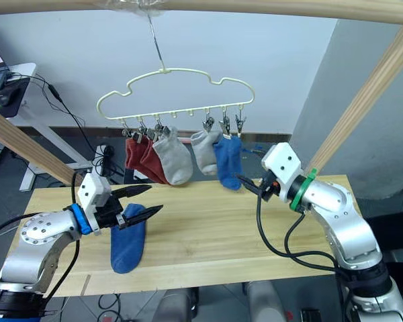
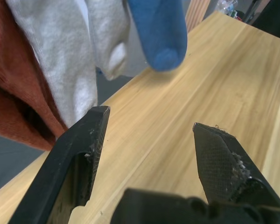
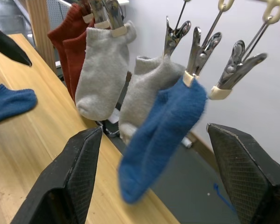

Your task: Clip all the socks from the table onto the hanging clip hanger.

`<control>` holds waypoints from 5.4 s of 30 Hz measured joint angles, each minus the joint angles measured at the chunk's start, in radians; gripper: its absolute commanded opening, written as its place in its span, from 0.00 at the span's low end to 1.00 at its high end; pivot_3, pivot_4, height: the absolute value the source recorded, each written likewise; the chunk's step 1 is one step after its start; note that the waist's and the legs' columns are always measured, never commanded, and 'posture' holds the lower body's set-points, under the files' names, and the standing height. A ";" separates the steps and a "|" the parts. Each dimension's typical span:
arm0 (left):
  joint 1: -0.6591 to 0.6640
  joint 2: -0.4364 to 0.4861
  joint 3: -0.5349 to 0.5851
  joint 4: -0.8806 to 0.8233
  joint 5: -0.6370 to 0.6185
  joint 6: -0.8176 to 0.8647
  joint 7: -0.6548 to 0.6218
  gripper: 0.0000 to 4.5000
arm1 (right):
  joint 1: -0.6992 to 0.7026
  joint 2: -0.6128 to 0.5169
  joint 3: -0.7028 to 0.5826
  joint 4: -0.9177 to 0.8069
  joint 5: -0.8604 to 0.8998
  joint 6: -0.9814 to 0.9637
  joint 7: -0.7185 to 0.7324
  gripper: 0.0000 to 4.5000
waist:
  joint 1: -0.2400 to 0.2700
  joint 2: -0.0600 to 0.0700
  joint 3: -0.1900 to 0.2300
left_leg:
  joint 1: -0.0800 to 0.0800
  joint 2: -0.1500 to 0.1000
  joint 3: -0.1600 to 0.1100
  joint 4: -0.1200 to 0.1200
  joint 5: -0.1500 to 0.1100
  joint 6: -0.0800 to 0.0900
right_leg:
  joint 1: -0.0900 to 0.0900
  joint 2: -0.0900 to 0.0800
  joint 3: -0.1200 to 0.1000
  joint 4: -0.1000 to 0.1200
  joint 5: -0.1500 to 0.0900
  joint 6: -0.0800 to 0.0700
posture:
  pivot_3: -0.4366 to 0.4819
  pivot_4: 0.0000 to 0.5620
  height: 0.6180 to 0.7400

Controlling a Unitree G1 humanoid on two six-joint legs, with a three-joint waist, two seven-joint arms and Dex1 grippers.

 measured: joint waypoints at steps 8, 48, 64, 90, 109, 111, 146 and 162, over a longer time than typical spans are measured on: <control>0.132 0.054 0.123 -0.101 -0.025 0.070 -0.009 0.72 | 0.085 -0.038 -0.113 0.057 0.018 -0.158 0.074 0.83 | 0.003 -0.001 -0.045 | 0.015 0.001 0.004 -0.001 0.000 0.000 | 0.013 0.000 0.001 -0.001 -0.003 0.003 | 0.48 0.18 0.85; 0.183 0.017 0.131 -0.142 0.085 0.131 0.118 0.72 | 0.176 -0.016 -0.097 0.056 0.030 -0.175 0.032 0.83 | 0.052 -0.002 -0.081 | 0.031 0.002 0.006 -0.002 0.000 0.001 | 0.029 0.001 0.003 -0.002 -0.008 -0.005 | 0.50 0.24 0.85; 0.144 -0.011 0.132 -0.143 0.060 0.084 0.101 0.72 | 0.159 -0.010 -0.097 0.020 0.040 -0.106 -0.006 0.83 | 0.053 -0.001 -0.080 | 0.031 0.003 0.006 -0.003 0.000 0.001 | 0.029 0.001 0.003 -0.004 -0.008 -0.006 | 0.49 0.32 0.85; 0.038 -0.028 0.088 -0.159 0.002 0.054 0.039 0.72 | 0.017 0.068 -0.094 -0.033 0.041 0.115 -0.170 0.83 | 0.049 0.007 0.004 | 0.028 0.002 0.007 -0.018 0.000 0.000 | 0.022 0.000 0.004 -0.008 -0.013 -0.001 | 0.44 0.53 0.85; -0.104 -0.043 0.046 -0.157 -0.026 0.079 0.034 0.73 | -0.088 0.215 -0.080 -0.027 0.038 0.236 -0.291 0.57 | 0.036 0.007 0.007 | 0.016 0.002 0.004 -0.018 -0.001 -0.001 | 0.009 0.000 0.001 -0.005 -0.015 0.001 | 0.42 0.51 0.85; -0.133 -0.049 0.032 -0.158 -0.033 0.089 0.035 0.73 | -0.119 0.234 -0.072 -0.011 0.031 0.246 -0.316 0.57 | 0.032 0.007 0.007 | 0.016 0.002 0.004 -0.018 -0.001 -0.001 | 0.009 0.000 0.002 -0.005 -0.015 0.001 | 0.41 0.51 0.85; -0.268 -0.069 -0.051 -0.138 -0.056 0.101 0.010 0.73 | -0.391 0.548 -0.018 0.339 -0.156 0.173 -0.615 0.57 | 0.014 0.007 0.007 | 0.015 0.001 0.003 -0.018 -0.001 -0.001 | 0.007 0.001 0.001 -0.002 -0.012 -0.004 | 0.42 0.48 0.85; -0.268 -0.074 -0.057 -0.113 -0.044 0.101 0.013 0.73 | -0.429 0.611 -0.043 0.358 -0.143 0.201 -0.620 0.57 | 0.007 0.007 0.007 | 0.014 0.001 0.002 -0.018 -0.001 -0.001 | 0.006 0.001 0.001 -0.002 -0.012 -0.004 | 0.43 0.47 0.85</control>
